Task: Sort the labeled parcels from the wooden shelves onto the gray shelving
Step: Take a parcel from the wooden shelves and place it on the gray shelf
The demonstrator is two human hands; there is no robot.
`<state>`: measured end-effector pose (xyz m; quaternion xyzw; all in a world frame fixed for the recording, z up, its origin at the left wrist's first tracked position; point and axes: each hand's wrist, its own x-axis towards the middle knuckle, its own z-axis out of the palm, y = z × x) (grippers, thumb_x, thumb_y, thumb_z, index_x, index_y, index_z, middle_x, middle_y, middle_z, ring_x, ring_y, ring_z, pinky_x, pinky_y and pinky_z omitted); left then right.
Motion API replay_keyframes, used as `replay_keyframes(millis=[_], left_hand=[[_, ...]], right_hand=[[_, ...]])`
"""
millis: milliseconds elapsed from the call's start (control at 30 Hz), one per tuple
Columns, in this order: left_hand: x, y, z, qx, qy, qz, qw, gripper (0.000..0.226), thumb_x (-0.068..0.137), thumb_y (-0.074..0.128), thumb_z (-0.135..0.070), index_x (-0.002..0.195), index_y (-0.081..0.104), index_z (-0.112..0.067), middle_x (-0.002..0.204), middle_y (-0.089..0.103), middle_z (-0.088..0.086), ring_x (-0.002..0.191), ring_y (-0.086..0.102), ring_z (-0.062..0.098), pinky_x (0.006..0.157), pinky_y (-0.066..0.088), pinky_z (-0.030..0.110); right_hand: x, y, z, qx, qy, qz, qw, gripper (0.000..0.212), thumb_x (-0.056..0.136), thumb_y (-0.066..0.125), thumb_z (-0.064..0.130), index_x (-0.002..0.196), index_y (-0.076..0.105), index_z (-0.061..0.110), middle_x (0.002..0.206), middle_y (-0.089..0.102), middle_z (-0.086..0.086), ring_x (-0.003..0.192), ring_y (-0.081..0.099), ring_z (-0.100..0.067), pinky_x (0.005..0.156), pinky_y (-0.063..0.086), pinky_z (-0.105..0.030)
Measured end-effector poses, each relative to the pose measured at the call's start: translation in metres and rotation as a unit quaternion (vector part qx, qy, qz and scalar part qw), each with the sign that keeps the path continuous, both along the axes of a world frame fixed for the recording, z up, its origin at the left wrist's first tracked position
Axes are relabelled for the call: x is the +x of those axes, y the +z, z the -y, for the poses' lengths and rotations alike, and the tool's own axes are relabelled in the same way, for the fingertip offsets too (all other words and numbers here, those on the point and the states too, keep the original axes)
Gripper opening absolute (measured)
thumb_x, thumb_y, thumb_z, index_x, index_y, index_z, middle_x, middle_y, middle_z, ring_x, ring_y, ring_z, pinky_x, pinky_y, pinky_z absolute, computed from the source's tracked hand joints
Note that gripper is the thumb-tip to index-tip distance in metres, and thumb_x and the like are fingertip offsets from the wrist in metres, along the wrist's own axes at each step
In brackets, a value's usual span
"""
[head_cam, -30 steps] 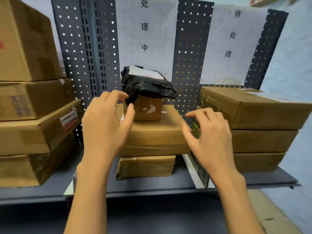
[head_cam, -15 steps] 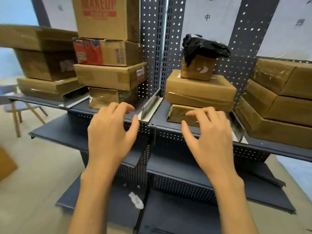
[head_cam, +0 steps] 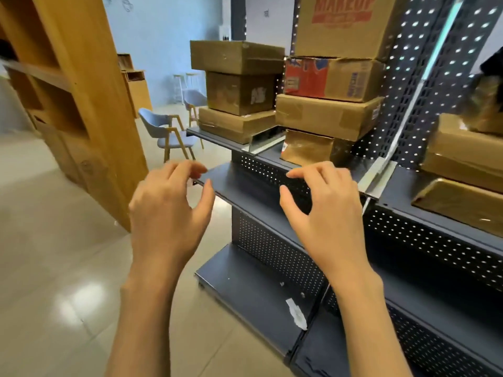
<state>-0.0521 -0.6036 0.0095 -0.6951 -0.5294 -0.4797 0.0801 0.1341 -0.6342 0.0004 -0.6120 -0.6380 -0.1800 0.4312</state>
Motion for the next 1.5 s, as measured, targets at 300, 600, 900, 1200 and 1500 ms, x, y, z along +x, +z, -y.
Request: replay_keyframes(millis=[300,600,900,1200,1500], left_hand=[[-0.145,0.009,-0.08,-0.001,0.102,-0.021,0.995,0.015,0.087,0.066,-0.023,0.099,0.067,-0.013,0.092,0.068,0.007,0.082,0.062,0.028,0.068,0.037,0.031],[-0.286,0.011,-0.158,-0.027,0.178,-0.018,0.983,0.021,0.092,0.057,-0.027,0.105,0.065,-0.013,0.099,0.067,0.008,0.092,0.061,0.026,0.075,0.041,0.034],[-0.38,-0.003,-0.259,-0.029,0.231,-0.016,0.972,0.027,0.087,0.051,-0.031,0.103,0.065,-0.014,0.096,0.066,0.003,0.09,0.059,0.024,0.076,0.038,0.031],[-0.463,0.021,-0.42,0.008,0.283,-0.052,0.958,0.026,0.089,0.051,-0.031,0.102,0.064,-0.012,0.097,0.065,0.004,0.091,0.059,0.023,0.073,0.034,0.029],[-0.559,0.009,-0.552,-0.02,0.338,-0.054,0.939,0.03,0.089,0.051,-0.031,0.107,0.063,-0.01,0.097,0.065,0.005,0.091,0.058,0.022,0.075,0.035,0.03]], right_hand=[[-0.15,0.004,-0.127,0.011,0.109,-0.023,0.994,0.026,0.085,0.058,0.03,0.105,0.066,0.014,0.099,0.061,-0.005,0.092,0.052,-0.023,0.077,0.039,-0.033],[-0.3,-0.004,-0.239,-0.009,0.198,-0.03,0.98,0.022,0.087,0.062,0.03,0.104,0.066,0.016,0.102,0.063,-0.006,0.097,0.055,-0.024,0.081,0.038,-0.031],[-0.411,-0.012,-0.366,-0.011,0.293,-0.056,0.954,0.027,0.087,0.055,0.038,0.105,0.065,0.02,0.107,0.062,-0.002,0.102,0.054,-0.021,0.083,0.046,-0.034],[-0.502,0.01,-0.54,0.034,0.33,-0.072,0.941,0.026,0.087,0.057,0.036,0.104,0.066,0.018,0.106,0.063,-0.004,0.101,0.054,-0.022,0.082,0.044,-0.035],[-0.599,0.005,-0.688,0.025,0.363,-0.05,0.93,0.024,0.088,0.061,0.032,0.105,0.067,0.017,0.102,0.063,-0.002,0.099,0.053,-0.019,0.084,0.038,-0.03]])
